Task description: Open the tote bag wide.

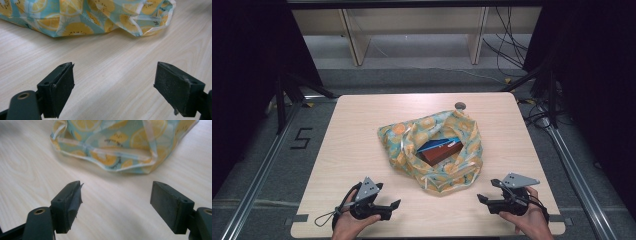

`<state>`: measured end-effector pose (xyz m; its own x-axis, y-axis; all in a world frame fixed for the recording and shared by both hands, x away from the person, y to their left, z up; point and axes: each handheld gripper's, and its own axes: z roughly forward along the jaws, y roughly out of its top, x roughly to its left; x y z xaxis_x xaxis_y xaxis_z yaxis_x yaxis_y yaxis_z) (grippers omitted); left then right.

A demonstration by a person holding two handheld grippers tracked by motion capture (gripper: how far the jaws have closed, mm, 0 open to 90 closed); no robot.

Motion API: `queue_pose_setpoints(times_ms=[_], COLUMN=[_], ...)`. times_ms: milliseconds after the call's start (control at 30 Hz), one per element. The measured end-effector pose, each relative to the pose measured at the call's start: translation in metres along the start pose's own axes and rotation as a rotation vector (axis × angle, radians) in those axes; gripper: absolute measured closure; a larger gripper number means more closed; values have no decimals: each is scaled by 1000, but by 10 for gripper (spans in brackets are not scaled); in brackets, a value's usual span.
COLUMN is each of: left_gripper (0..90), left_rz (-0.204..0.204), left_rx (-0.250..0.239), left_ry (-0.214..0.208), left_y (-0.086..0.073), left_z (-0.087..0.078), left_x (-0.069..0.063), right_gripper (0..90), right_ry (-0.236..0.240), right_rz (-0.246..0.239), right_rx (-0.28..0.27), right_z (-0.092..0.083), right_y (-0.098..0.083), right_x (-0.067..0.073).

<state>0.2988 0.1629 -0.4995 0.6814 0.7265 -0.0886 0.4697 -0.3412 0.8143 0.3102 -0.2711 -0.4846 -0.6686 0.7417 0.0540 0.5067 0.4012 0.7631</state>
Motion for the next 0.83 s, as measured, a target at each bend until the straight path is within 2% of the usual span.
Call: queue_pose_setpoints(times_ms=[33, 67, 100, 133, 200, 267, 300, 367, 400, 467, 533, 600, 633, 733, 833], left_gripper=[153, 153, 153, 153, 153, 153, 153, 153, 153, 153, 153, 153, 153, 153, 153], left_rz=[-28, -18, -18, -5, -29, -24, -10, -8, 3, -30, -10, -11, -25, -10, -4], left_rx=[-4, 3, -6, 5, -4, 1, 3, 4, 17, 2, 14, 15, 4, 24, 23], left_ry=[-5, -7, -15, -9, -15, -7, -11, -8, 2, -8, -8, -7, -6, -2, 4], left_y=[-1, -2, -2, -2, -2, -2, -2, -2, -2, -2, -2, -2, -3, -3, -3], left_z=[1, 1, 2, 2, 3, 3, 3, 4, 4, 5, 5, 5, 6, 5, 5], left_x=[-2, -1, -2, -2, -3, -2, -1, -1, 0, -3, -2, -2, -3, 0, 1], right_gripper=[256, 255, 254, 253, 244, 242, 238, 236, 235, 234, 232, 230, 230, 228, 228], right_ry=[2, 2, 22, 26, 14, 3, 1, 7, -1, 6, 8, -8, -7, -14, -8], right_rz=[-1, 31, 3, 6, 0, -11, -4, 4, -7, -4, 4, -11, -14, -13, -9], right_rx=[6, 14, 3, 11, 19, 26, 28, 32, 32, 31, 31, 35, 35, 37, 41], right_z=[-1, -1, 0, -1, -3, -3, -3, -2, -3, -3, -3, -3, -3, -3, -4], right_y=[-2, -5, -7, -8, -11, -12, -13, -12, -12, -12, -12, -13, -12, -13, -12], right_x=[1, 4, 2, 3, 4, 3, 4, 4, 3, 3, 3, 2, 2, 1, 0])
